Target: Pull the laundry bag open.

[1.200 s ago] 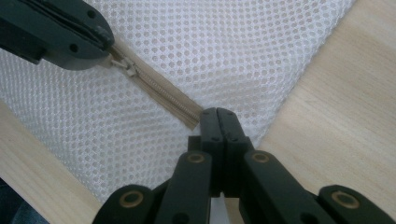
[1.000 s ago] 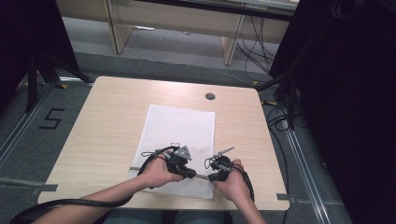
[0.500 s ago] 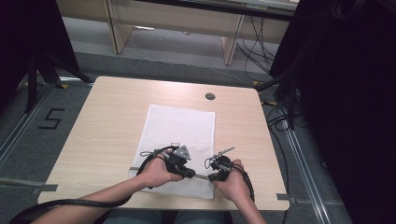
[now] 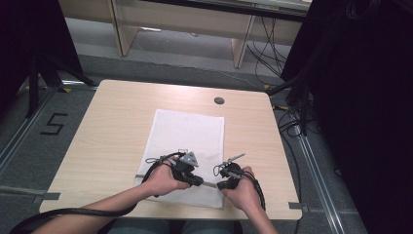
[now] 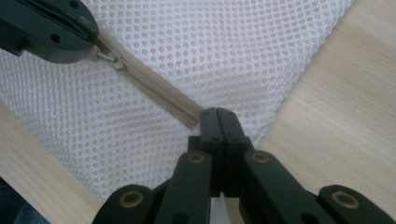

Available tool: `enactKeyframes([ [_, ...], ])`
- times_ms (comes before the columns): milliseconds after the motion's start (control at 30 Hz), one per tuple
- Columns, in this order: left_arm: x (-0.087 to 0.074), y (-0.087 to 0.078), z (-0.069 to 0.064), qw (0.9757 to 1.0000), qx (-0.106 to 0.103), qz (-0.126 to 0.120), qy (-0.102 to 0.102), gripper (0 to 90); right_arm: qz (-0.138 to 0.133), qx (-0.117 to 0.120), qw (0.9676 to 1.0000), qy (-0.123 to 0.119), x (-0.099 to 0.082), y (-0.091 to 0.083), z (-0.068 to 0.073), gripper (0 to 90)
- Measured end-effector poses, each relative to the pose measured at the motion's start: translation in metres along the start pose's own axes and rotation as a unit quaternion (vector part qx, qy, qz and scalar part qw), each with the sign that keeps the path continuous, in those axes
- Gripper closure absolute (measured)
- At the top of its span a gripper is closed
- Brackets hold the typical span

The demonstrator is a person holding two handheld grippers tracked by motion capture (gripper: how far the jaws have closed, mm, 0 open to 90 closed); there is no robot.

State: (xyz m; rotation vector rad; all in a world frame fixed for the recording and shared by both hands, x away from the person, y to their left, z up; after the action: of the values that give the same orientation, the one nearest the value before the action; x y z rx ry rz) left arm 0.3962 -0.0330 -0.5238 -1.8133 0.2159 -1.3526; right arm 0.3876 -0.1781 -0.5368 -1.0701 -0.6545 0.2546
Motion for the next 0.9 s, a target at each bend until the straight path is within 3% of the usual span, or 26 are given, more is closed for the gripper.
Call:
enactKeyframes([
  [900, -0.0028, -0.0078, 0.0051, 1.0000, 0.001, 0.000, -0.008, 87.3, -0.001, 0.005, 1.0000, -0.001, 0.0002, 0.0002, -0.0003, 90.0],
])
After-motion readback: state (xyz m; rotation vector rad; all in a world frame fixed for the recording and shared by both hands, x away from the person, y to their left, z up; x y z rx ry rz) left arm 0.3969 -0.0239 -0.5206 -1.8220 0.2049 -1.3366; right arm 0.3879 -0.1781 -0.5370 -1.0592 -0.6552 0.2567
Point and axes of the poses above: each handheld gripper's, and its own axes: y roughly forward along the jaws, x roughly out of its top, z roughly to its left, the point moved 6 cm from there along y, roughly forward along the jaws, and after that the axes turned 13 degrees about x, right-handed, at the moved point
